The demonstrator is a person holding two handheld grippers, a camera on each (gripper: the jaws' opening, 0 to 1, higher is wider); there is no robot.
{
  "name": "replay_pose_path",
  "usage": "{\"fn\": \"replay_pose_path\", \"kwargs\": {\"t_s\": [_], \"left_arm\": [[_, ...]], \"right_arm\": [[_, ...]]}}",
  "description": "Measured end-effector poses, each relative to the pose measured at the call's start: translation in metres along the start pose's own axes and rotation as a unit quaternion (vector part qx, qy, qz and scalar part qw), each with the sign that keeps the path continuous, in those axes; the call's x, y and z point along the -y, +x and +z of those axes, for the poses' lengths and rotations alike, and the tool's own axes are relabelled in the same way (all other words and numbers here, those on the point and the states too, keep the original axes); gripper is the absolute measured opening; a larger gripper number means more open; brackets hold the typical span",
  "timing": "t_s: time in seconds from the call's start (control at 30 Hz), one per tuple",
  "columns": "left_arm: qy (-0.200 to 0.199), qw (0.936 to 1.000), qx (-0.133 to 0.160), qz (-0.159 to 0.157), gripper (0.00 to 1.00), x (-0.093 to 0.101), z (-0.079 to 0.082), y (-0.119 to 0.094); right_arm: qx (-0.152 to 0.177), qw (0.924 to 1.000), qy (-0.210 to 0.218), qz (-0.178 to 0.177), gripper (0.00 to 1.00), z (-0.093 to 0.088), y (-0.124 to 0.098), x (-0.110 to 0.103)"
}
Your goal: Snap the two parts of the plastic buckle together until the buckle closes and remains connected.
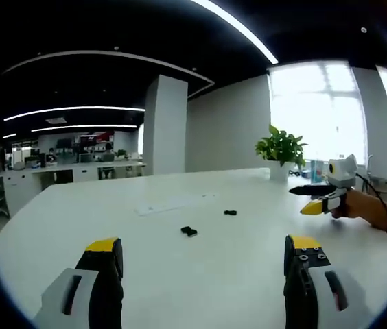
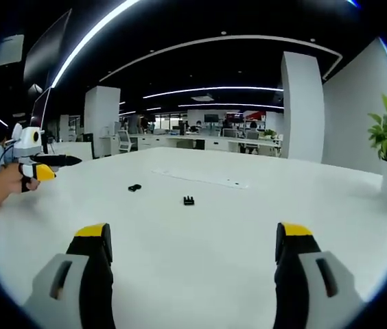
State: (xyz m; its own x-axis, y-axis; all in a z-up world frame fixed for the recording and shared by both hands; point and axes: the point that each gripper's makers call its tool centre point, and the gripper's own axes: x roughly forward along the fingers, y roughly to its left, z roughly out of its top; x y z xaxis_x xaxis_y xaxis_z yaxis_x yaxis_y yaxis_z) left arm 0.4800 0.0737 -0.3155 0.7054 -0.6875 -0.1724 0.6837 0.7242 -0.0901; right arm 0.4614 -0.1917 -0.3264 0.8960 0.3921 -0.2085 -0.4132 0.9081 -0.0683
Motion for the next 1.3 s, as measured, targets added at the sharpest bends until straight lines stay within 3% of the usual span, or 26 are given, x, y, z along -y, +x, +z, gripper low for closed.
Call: {"fn": "replay_pose_path", "kwargs": {"t_s": [0.17, 0.53, 0.73, 1.03, 1.1, 1.3], "left_arm": [[-0.004, 1.0, 0.002, 0.0, 0.99, -0.004, 0.0, 0.002], [-0.001, 0.9999, -0.01, -0.006, 0.99, -0.006, -0.002, 0.011], [0.011, 0.9998, -0.016, -0.006, 0.99, -0.002, -0.002, 0.021], [0.008, 0.9996, -0.026, -0.011, 0.99, 0.0, 0.0, 0.034], [0.026, 0.9993, -0.008, 0.025, 0.99, -0.012, 0.008, 0.034], [0.032, 0.9978, -0.033, 0.048, 0.99, -0.026, -0.005, 0.037]], "right_arm": [[-0.016, 0.9999, 0.0, -0.005, 1.0, -0.007, 0.004, 0.006], [-0.01, 0.9999, 0.002, -0.006, 0.99, -0.002, 0.017, 0.008], [-0.005, 1.0, -0.003, 0.002, 0.99, 0.005, 0.025, -0.004], [-0.013, 0.9998, -0.005, 0.015, 0.94, 0.002, 0.038, -0.009], [-0.008, 0.9998, -0.008, 0.017, 0.94, 0.005, 0.044, -0.009], [-0.011, 0.9998, -0.001, 0.017, 0.94, 0.009, 0.065, 0.001]]}}
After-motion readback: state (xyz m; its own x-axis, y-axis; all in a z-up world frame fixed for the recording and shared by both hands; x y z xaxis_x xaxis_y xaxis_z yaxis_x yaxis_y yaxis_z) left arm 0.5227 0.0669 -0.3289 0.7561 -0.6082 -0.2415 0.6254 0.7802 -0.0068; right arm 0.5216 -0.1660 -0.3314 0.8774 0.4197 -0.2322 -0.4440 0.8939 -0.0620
